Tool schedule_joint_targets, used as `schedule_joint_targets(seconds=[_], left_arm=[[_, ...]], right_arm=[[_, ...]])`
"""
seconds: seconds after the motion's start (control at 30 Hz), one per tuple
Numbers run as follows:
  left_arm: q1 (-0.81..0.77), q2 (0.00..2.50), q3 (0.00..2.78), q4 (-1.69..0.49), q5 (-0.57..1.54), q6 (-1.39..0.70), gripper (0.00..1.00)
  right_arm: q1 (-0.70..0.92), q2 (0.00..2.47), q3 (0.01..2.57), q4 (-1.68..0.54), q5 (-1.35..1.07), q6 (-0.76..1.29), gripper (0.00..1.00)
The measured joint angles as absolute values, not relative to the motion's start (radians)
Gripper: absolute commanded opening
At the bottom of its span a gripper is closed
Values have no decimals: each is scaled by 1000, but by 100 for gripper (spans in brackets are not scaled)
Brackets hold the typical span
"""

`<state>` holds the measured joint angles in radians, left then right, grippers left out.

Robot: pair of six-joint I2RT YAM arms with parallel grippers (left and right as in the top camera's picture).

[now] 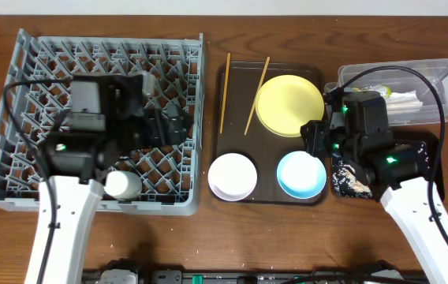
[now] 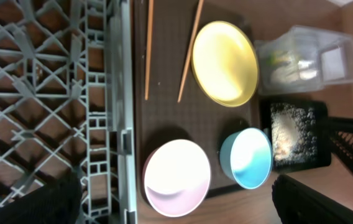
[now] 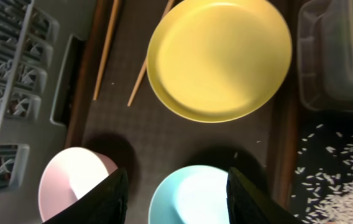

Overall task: Sort waste into correct bins and load items into the dishwasher
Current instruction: 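Reach the left gripper to the wooden chopsticks on the dark tray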

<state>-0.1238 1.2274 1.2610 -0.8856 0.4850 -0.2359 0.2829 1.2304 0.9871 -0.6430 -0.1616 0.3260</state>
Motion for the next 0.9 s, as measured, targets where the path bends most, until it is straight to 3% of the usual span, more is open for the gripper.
schedule_joint_targets(seconds=[0.3,0.5,0.57,0.6,0.63,0.7,0.77,0.83,0.9], left_arm=[[-467,1350,1285,-875,104,-291,77],[-560,1495,1358,-762,-24,-286,66],[-563,1519,1365,-686,-41,-277,66],[-563,1528,1367,-644,-49,-273,78],[-563,1535,1370,-608,-57,-263,84],[-563,1539,1372,-554,-65,-262,86],[-563,1539,1374,-495,-72,-261,86],[-563,1542,1375,-421,-78,-250,71],[-563,1552,1380,-353,-78,-212,68]], right_arm=[[283,1261,987,-665,-184,371,47],[283,1270,987,-680,-191,393,47],[283,1270,987,-681,-192,395,47],[283,1270,987,-681,-192,396,47],[283,1270,987,-681,-192,397,48],[283,1270,987,-682,-194,399,49],[283,1270,987,-683,-194,402,49],[283,1270,987,-684,-195,402,49],[283,1270,987,-683,-195,402,49]])
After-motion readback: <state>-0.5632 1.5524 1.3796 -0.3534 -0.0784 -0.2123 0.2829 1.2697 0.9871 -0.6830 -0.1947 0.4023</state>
